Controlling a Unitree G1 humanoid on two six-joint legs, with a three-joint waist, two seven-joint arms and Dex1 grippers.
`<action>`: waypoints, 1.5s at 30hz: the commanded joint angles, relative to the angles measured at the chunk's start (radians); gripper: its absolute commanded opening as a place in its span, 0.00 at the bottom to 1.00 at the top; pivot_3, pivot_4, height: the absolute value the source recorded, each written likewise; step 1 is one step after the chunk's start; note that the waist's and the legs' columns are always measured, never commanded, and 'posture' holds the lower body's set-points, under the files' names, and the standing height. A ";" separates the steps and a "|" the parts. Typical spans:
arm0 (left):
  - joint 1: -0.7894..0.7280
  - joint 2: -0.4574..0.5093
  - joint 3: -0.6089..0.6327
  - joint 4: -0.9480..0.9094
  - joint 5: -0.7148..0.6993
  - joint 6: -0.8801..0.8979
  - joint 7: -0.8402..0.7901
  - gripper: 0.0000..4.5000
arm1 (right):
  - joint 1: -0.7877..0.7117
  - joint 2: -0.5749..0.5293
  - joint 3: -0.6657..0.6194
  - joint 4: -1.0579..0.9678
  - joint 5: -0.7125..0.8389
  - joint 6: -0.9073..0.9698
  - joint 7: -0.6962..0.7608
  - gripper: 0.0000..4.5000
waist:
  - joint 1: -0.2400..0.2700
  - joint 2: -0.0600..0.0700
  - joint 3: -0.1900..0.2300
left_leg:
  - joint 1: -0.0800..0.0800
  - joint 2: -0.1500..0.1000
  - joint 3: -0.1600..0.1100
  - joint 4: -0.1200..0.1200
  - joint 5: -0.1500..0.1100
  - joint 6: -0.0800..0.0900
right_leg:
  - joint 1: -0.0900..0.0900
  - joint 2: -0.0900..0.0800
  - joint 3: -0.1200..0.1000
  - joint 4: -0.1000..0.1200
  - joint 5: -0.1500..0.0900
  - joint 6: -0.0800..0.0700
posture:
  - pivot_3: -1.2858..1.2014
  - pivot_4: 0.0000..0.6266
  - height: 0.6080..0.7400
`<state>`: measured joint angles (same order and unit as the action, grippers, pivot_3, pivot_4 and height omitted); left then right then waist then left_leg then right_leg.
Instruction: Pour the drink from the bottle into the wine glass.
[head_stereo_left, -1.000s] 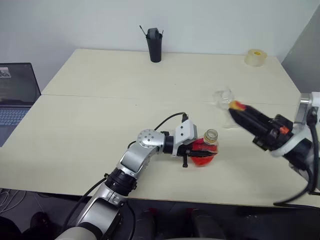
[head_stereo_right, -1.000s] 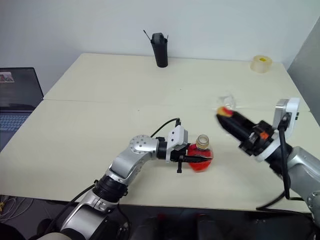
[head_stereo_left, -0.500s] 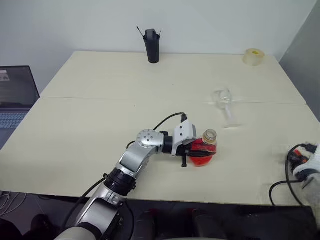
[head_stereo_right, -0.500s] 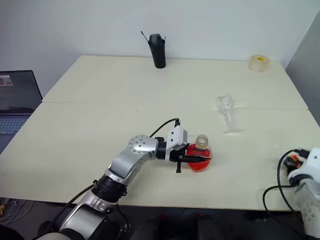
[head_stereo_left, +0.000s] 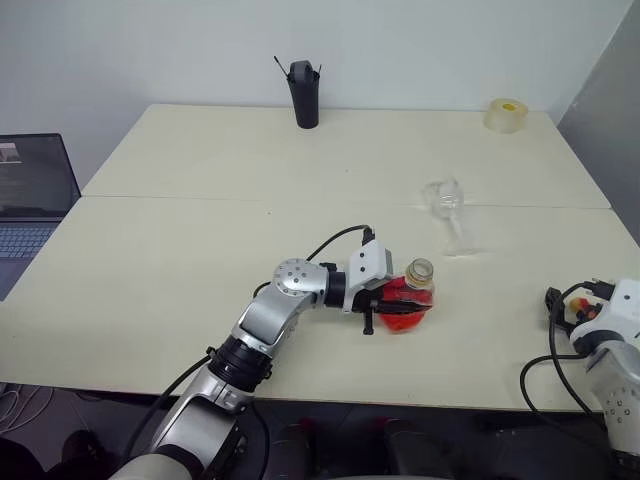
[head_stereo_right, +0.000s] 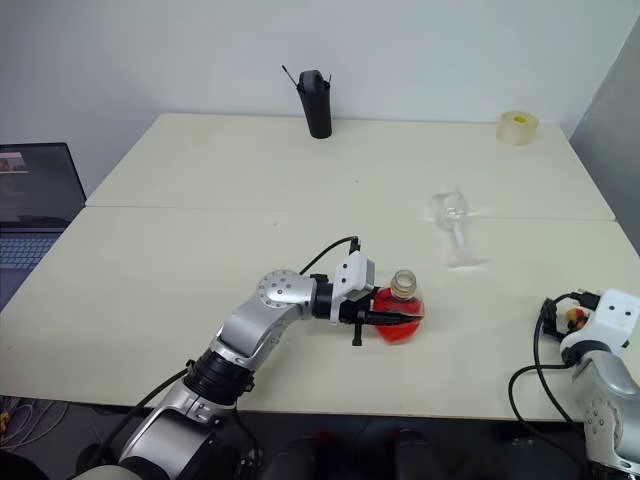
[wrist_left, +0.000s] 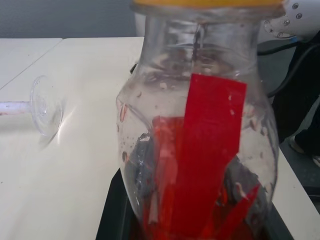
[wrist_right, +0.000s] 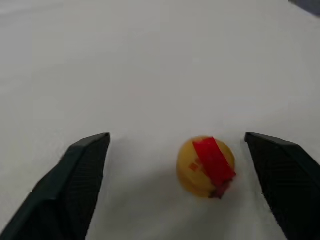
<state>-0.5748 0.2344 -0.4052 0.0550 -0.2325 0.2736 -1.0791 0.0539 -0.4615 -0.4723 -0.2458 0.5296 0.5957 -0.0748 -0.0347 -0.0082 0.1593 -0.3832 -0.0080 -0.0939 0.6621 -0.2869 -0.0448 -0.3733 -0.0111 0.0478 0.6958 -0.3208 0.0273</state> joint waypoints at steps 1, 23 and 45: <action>-0.020 -0.016 0.027 -0.015 -0.009 -0.020 0.017 0.19 | -0.035 -0.056 -0.039 -0.144 -0.006 0.030 0.011 1.00 | 0.000 0.000 0.000 | 0.000 0.000 0.000 0.000 0.000 0.000 | 0.000 0.000 0.000 0.000 0.000 0.000 | 0.52 0.24 1.00; -0.212 0.035 0.436 0.529 0.135 -0.208 0.671 0.19 | -0.402 -0.159 0.455 -0.436 0.181 0.231 0.381 1.00 | 0.003 -0.004 0.003 | -0.003 -0.001 -0.006 0.001 0.000 0.000 | -0.001 -0.003 -0.006 -0.003 0.000 0.000 | 0.52 0.24 1.00; 0.029 0.055 0.643 0.183 0.076 -0.020 1.059 0.19 | -0.444 -0.077 0.601 -0.361 0.010 0.218 0.454 1.00 | 0.000 -0.007 0.002 | -0.014 -0.001 -0.006 0.003 0.003 -0.005 | -0.013 -0.007 -0.006 0.002 0.000 0.000 | 0.52 0.24 1.00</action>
<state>-0.5601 0.2935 0.2164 0.3590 -0.1282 0.1863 -0.0330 -0.3892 -0.5443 0.1246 -0.5975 0.5493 0.8295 0.3676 -0.0349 -0.0148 0.1617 -0.3968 -0.0091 -0.1002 0.6648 -0.2843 -0.0493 -0.3859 -0.0184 0.0418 0.6980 -0.3206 0.0272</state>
